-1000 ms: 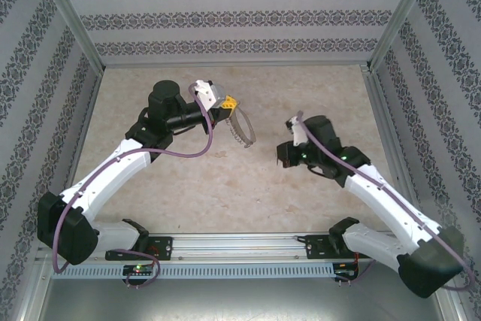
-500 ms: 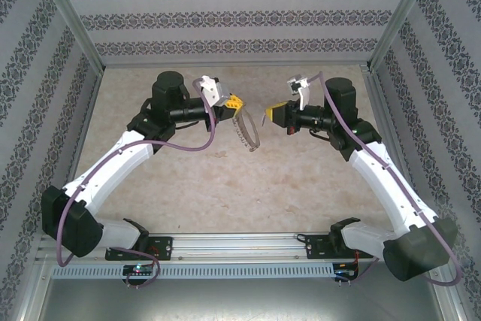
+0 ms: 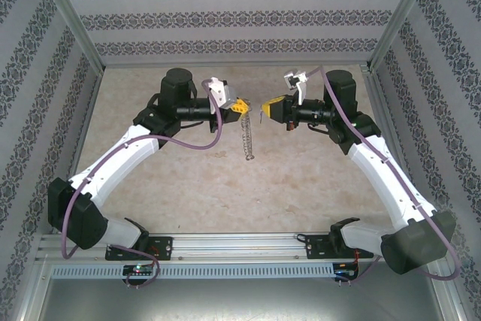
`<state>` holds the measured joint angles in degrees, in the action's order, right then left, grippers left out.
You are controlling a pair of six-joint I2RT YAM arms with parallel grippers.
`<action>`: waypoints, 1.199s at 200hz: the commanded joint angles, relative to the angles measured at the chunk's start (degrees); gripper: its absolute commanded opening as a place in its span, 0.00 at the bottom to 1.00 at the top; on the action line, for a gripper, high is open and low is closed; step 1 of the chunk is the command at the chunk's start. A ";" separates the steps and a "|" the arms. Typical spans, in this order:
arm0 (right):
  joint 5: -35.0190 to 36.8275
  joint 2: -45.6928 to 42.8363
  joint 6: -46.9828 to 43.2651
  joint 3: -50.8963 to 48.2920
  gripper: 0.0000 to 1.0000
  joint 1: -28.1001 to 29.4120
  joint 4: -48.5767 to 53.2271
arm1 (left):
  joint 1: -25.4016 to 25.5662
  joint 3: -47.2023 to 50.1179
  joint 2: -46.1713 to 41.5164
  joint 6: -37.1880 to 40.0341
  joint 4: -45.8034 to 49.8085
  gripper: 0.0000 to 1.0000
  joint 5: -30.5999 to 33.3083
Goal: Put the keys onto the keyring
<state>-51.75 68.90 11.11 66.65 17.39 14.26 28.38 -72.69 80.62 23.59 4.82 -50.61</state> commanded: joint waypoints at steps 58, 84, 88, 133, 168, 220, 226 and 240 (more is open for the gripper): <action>5.81 0.01 -4.76 2.22 0.00 4.92 1.82 | 1.92 -5.50 1.86 0.41 3.67 0.00 0.14; 8.72 -0.49 -5.74 1.77 0.00 6.37 2.07 | 2.06 -6.37 2.17 0.05 4.73 0.00 1.01; 9.09 -0.62 -5.81 1.67 0.00 6.55 2.00 | 2.11 -6.41 2.26 -0.02 4.77 0.00 1.11; 11.86 -2.31 -6.45 1.29 0.00 7.64 1.84 | 2.51 -6.90 2.50 -0.47 5.43 0.00 2.10; 12.81 -3.07 -6.46 1.33 0.00 7.73 1.50 | 2.64 -7.27 2.87 -0.22 6.16 0.00 2.23; 12.20 -2.05 -6.53 2.17 0.00 8.27 1.22 | 2.96 -7.47 2.81 0.00 6.17 0.00 2.19; 12.24 -1.95 -6.46 2.17 0.00 8.43 1.10 | 3.00 -7.43 2.87 -0.03 6.15 0.00 2.16; 12.41 -1.66 -6.54 2.34 0.00 8.64 0.88 | 3.16 -7.63 2.88 0.10 6.18 0.00 1.94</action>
<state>-39.81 66.85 5.72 67.40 25.30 16.25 30.44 -78.02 83.66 23.62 11.00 -47.77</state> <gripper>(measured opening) 0.057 0.051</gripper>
